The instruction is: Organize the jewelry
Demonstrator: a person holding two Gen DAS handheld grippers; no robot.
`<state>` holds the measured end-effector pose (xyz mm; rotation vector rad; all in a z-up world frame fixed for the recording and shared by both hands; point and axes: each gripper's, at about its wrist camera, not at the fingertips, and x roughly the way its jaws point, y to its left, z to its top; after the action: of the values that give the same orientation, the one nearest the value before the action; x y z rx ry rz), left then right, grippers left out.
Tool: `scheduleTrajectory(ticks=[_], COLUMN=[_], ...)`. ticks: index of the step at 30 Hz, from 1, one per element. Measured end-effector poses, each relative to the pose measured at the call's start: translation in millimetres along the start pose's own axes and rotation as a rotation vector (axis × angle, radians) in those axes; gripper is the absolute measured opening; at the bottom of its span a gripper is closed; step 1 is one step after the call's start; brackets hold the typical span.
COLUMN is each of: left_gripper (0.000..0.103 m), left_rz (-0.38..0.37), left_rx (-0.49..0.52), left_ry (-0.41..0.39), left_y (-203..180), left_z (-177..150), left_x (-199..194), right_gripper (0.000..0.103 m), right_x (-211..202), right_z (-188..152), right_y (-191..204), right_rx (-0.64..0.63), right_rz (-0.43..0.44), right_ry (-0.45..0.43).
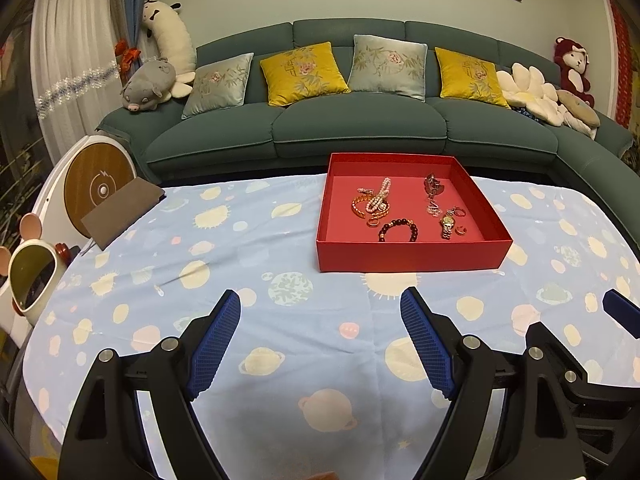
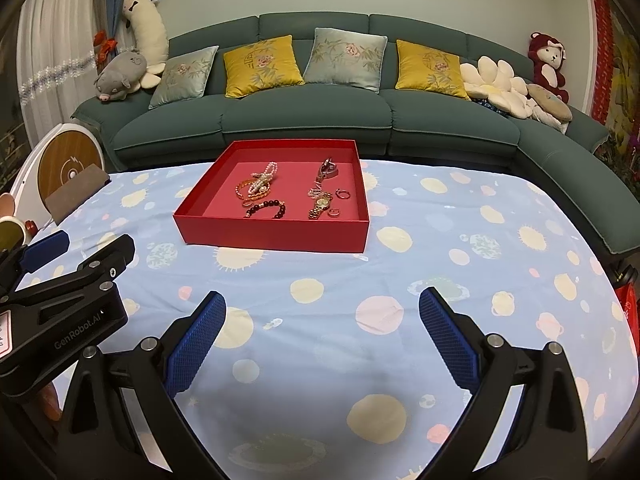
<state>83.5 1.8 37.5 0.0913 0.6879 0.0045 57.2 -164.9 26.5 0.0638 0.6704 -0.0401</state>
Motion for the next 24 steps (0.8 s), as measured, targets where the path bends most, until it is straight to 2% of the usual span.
scheduleTrajectory(ticks=[11,15,19,24], left_gripper=[0.079,0.079,0.08,0.08], left_rz=[0.002,-0.032,-0.016,-0.005], left_rx=[-0.01,-0.012,0.017,-0.009], left_ry=[-0.002,0.002,-0.006,-0.005], left_y=[0,-2,-8,-1], left_z=[-1,-2,-4,0], left_x=[-1,-2,-3,-2], right_gripper=[0.095,0.095,0.095,0.098], right_x=[0,-1,-4,-6], right_z=[0,-3,-6,-4], right_y=[0,5,16,17], right_rx=[-0.001,-0.026,-0.078,-0.083], right_rz=[0.0,0.008,-0.015,-0.027], right_ry=[0.0,0.0,-0.024,-0.034])
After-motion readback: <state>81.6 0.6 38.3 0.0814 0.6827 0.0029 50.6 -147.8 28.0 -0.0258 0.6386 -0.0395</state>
